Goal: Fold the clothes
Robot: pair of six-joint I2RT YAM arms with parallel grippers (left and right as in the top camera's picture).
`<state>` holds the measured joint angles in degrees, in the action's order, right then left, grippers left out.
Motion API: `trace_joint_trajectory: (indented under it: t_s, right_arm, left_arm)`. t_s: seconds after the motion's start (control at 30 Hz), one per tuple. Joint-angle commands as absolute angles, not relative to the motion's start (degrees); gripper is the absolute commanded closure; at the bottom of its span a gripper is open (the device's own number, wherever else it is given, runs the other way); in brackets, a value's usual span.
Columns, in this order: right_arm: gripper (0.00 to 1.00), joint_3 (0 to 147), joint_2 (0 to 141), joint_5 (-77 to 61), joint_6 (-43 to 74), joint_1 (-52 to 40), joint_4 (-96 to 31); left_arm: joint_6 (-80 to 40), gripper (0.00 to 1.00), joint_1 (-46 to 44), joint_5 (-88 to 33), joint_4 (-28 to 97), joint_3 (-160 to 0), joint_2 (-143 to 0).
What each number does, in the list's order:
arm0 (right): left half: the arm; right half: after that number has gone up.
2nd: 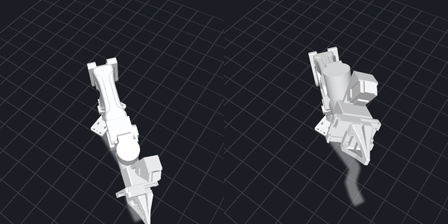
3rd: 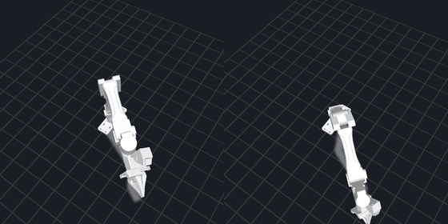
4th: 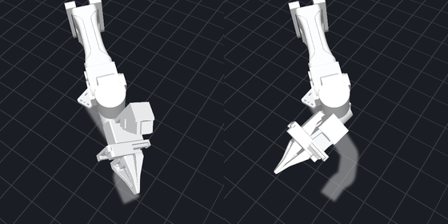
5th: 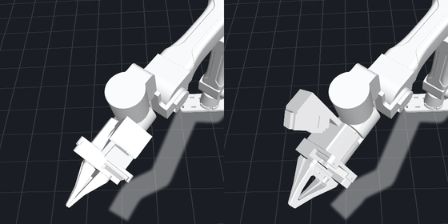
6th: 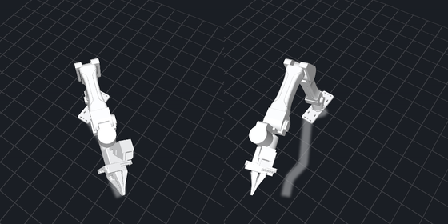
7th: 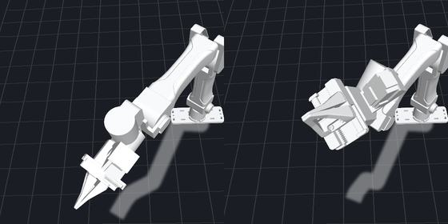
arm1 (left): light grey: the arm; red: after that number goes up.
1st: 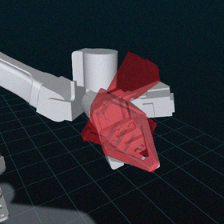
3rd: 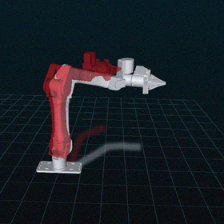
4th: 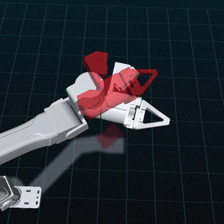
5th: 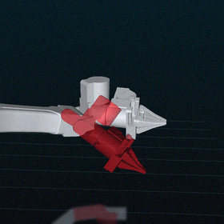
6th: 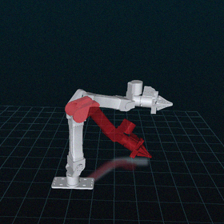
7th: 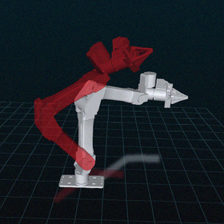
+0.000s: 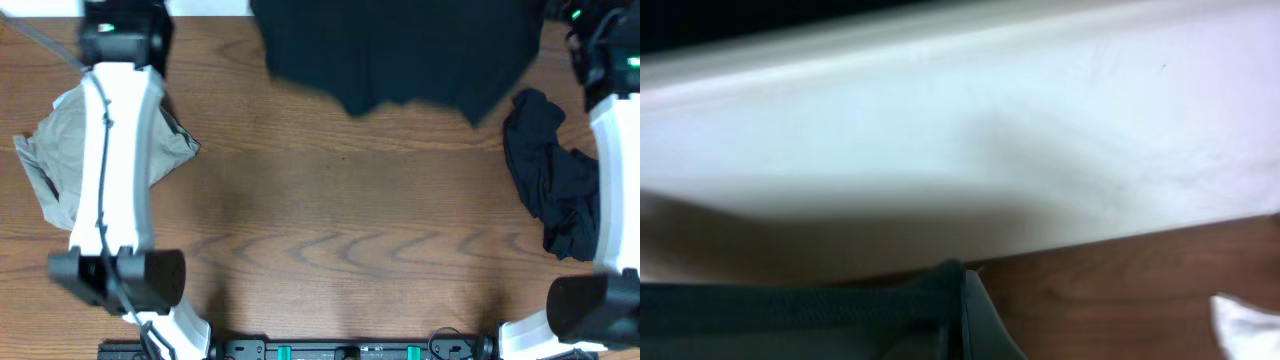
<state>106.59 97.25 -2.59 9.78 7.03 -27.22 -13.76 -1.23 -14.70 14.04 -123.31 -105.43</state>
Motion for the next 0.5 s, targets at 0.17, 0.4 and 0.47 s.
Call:
trace_joint_trajectory:
  t_s: [0.17,0.4,0.47]
  right_arm:
    - [0.99,109.4,96.5,3.3,7.6,7.5,-46.0]
    - [0.99,101.6,98.2,3.2,7.0,7.4,-59.6]
    - [0.99,96.7,98.2,3.2,6.7,7.4,-61.1]
  left_arm:
    - [-11.8,0.94,0.5,-17.3,38.0,-126.7,-103.4]
    - [-5.4,0.94,0.5,-16.4,68.1,-121.7,-104.4]
    - [-5.3,0.94,0.5,-14.9,72.5,-118.3,-104.6]
